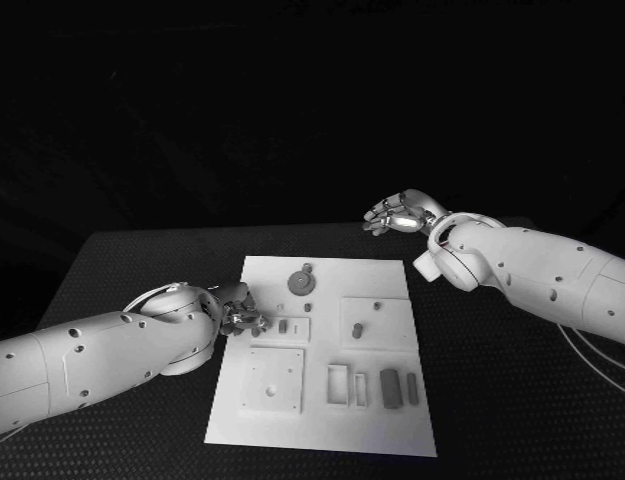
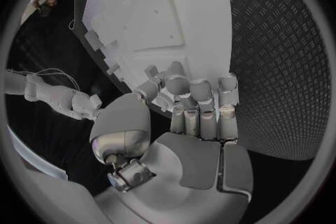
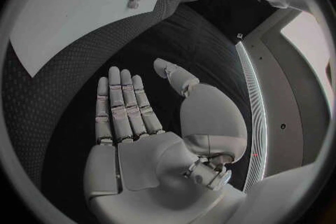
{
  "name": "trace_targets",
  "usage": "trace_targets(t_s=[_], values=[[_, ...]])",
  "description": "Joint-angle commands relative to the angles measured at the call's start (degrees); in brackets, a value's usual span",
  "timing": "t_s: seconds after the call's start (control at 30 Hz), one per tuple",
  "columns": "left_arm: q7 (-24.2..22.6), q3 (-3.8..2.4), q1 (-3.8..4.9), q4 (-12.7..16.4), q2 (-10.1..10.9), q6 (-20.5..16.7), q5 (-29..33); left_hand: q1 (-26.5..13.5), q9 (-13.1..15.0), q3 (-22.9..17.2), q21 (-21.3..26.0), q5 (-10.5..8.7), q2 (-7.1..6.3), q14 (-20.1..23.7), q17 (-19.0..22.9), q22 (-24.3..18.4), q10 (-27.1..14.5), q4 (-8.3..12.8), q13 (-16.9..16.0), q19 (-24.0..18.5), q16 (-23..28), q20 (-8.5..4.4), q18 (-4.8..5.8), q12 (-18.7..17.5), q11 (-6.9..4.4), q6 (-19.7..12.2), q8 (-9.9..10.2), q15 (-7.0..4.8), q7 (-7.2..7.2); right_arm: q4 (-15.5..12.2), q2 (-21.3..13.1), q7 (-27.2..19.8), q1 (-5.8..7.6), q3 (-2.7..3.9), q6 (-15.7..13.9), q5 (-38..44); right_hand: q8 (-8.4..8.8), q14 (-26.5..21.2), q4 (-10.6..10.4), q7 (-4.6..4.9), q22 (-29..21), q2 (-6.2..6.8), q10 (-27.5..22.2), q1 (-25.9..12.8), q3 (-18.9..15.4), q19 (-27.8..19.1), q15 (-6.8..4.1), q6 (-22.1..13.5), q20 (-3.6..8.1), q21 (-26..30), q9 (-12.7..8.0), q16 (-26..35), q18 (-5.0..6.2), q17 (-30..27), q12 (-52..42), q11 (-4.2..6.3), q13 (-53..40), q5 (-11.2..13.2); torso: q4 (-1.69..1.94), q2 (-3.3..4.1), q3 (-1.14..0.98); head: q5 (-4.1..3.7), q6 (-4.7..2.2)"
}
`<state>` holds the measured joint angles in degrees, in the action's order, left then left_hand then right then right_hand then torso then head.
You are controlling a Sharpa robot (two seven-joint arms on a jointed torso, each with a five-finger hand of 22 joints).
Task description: Assemble the parts on the task board
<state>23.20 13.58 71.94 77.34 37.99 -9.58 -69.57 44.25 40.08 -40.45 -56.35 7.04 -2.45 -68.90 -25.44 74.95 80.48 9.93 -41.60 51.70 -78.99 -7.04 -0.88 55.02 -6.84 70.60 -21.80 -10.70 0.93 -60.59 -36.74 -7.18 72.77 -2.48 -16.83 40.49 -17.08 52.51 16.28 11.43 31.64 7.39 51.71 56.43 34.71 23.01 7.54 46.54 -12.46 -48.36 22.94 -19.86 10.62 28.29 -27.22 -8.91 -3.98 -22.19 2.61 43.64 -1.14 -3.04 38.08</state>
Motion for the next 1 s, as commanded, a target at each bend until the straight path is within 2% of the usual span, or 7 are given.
trace_targets(t_s=[0.03,0.23,0.33,0.47,0.6,0.77,1.0], values=[[0.37,0.08,-0.09,-0.16,0.02,1.0,-0.28,1.8,-0.1,-0.86,-0.22,0.19,2.43,0.25,0.05,1.0,-0.09,1.26,0.09,0.06,-0.25,-8.3,0.06,0.26,-0.2,-0.15,-0.38,-0.11,-0.2,-0.05,0.0,-0.57,0.0,0.02,0.83,0.01,-0.32,0.11,-0.08,0.2,0.07,-0.07,0.41,-0.6,-0.19,-0.41,0.28,-0.36,0.0,0.37,-0.1,0.24,-1.05,-0.08,0.24,-0.14,0.03,-0.21,-0.03,0.01,-0.03,0.0,-0.05],[0.21,0.08,-0.09,-0.08,-0.3,1.33,-0.28,1.68,-0.12,-0.74,-0.24,-0.04,2.32,0.25,0.05,1.0,-0.09,1.48,0.1,0.06,-0.28,-8.27,0.09,0.3,-0.19,-0.15,-0.41,-0.08,-0.21,-0.07,0.01,-0.56,0.0,0.02,0.84,0.01,-0.33,0.11,-0.08,0.2,0.08,-0.07,0.41,-0.61,-0.19,-0.41,0.29,-0.36,0.0,0.37,-0.1,0.24,-1.05,-0.08,0.24,-0.14,0.03,-0.22,-0.02,0.0,-0.06,0.02,-0.02],[0.18,0.08,-0.09,-0.08,-0.34,1.37,-0.27,1.24,-0.16,-0.47,-0.24,-0.46,1.71,0.26,0.07,0.97,-0.09,1.37,0.13,0.07,-0.29,-8.24,0.12,0.34,-0.17,-0.15,-0.45,-0.04,-0.22,-0.09,0.0,-0.55,0.0,0.02,0.84,0.01,-0.33,0.11,-0.08,0.2,0.08,-0.07,0.41,-0.62,-0.19,-0.41,0.29,-0.36,0.0,0.37,-0.11,0.24,-1.05,-0.08,0.25,-0.14,0.03,-0.23,-0.04,0.0,-0.08,0.05,0.05],[0.21,0.08,-0.09,-0.15,-0.43,1.58,-0.27,-0.21,-0.29,0.24,-0.17,-3.49,-0.91,0.2,0.16,0.86,-0.07,-0.28,0.27,0.21,-0.31,-8.28,0.06,0.44,-0.21,-0.05,-0.61,-0.03,-0.16,-0.1,-0.06,-0.55,0.0,0.02,0.8,0.01,-0.33,0.11,-0.07,0.2,0.08,-0.07,0.42,-0.62,-0.19,-0.41,0.29,-0.36,0.0,0.38,-0.11,0.24,-1.05,-0.08,0.25,-0.14,0.03,-0.23,-0.06,0.01,-0.09,0.06,0.01],[0.28,0.08,-0.09,-0.21,-0.48,1.71,-0.27,-1.09,-0.35,1.26,-0.15,-3.66,-2.28,0.23,0.2,0.87,-0.08,-1.02,0.33,0.19,-0.33,-8.29,0.04,0.49,-0.21,-0.08,-0.69,-0.04,-0.16,-0.11,-0.08,-0.55,0.0,0.02,0.77,0.01,-0.33,0.11,-0.06,0.2,0.08,-0.07,0.42,-0.61,-0.19,-0.42,0.28,-0.36,0.0,0.38,-0.11,0.25,-1.04,-0.08,0.25,-0.14,0.03,-0.24,-0.06,0.0,-0.11,0.09,0.05],[0.3,0.08,-0.09,-0.28,-0.51,1.79,-0.27,-1.42,-0.35,2.4,-0.17,-3.51,-2.29,0.26,0.2,0.91,-0.11,-0.94,0.36,0.11,-0.37,-8.31,-0.01,0.54,-0.23,-0.13,-0.77,-0.05,-0.15,-0.17,-0.11,-0.54,0.0,0.02,0.77,0.01,-0.34,0.11,-0.04,0.2,0.09,-0.05,0.42,-0.6,-0.18,-0.42,0.28,-0.36,0.0,0.38,-0.12,0.25,-1.04,-0.09,0.26,-0.14,0.03,-0.25,-0.03,-0.01,-0.07,0.06,0.15],[0.3,0.08,-0.09,-0.28,-0.56,1.69,-0.27,-1.92,-0.38,3.21,-0.12,-3.72,-3.09,0.26,0.21,0.88,-0.12,-1.41,0.39,0.08,-0.43,-8.33,-0.06,0.61,-0.27,-0.13,-0.85,-0.07,-0.11,-0.16,-0.13,-0.54,0.0,0.02,0.75,0.01,-0.34,0.11,-0.03,0.2,0.09,-0.05,0.42,-0.58,-0.17,-0.42,0.28,-0.37,0.01,0.38,-0.13,0.25,-1.04,-0.09,0.27,-0.14,0.03,-0.25,-0.06,0.0,-0.07,0.0,0.17]])
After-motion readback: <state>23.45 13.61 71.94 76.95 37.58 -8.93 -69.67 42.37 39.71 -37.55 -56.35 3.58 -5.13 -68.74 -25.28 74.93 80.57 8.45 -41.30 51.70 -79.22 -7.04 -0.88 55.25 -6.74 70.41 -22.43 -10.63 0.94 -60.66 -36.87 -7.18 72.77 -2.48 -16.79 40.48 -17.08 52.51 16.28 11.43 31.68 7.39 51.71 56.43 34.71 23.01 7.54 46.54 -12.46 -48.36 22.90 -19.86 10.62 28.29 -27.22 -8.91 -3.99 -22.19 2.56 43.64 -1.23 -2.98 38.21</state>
